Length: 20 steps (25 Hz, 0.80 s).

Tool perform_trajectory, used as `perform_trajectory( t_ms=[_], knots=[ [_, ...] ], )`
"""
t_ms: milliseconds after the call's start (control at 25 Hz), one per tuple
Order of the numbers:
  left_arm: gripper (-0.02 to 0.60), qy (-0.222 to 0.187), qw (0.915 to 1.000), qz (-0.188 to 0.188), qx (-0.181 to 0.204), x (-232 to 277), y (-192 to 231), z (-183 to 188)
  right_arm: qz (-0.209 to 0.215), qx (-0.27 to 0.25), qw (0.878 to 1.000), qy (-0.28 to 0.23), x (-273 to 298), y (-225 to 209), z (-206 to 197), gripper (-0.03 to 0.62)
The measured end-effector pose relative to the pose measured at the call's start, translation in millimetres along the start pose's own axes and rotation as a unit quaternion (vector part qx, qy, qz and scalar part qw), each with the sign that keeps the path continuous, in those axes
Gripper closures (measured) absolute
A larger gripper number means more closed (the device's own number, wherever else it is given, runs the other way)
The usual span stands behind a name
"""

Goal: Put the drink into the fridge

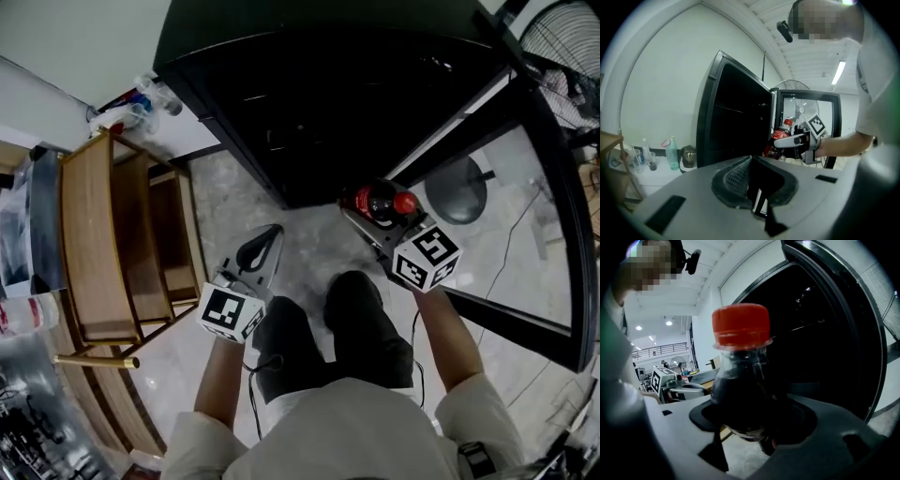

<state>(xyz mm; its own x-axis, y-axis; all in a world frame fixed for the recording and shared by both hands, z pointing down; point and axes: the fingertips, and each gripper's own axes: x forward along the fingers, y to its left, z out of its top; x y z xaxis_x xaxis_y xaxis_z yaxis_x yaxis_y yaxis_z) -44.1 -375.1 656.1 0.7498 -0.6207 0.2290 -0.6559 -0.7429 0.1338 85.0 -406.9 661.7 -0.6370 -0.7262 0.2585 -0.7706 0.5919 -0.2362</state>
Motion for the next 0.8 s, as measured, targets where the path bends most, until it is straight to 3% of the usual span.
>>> perform_trajectory(
  t_ms=[520, 800],
  knots=[
    [0.572, -0.039, 0.9983, -0.009, 0.042, 35, 11, -82, -0.009, -0.062, 0.997, -0.043, 38, -30, -53, 0.286],
    [0.572, -0.056, 0.9970, -0.005, 0.052, 34, 14, -106, -0.010, -0.090, 0.995, -0.050, 62, -36, -51, 0.286]
  ],
)
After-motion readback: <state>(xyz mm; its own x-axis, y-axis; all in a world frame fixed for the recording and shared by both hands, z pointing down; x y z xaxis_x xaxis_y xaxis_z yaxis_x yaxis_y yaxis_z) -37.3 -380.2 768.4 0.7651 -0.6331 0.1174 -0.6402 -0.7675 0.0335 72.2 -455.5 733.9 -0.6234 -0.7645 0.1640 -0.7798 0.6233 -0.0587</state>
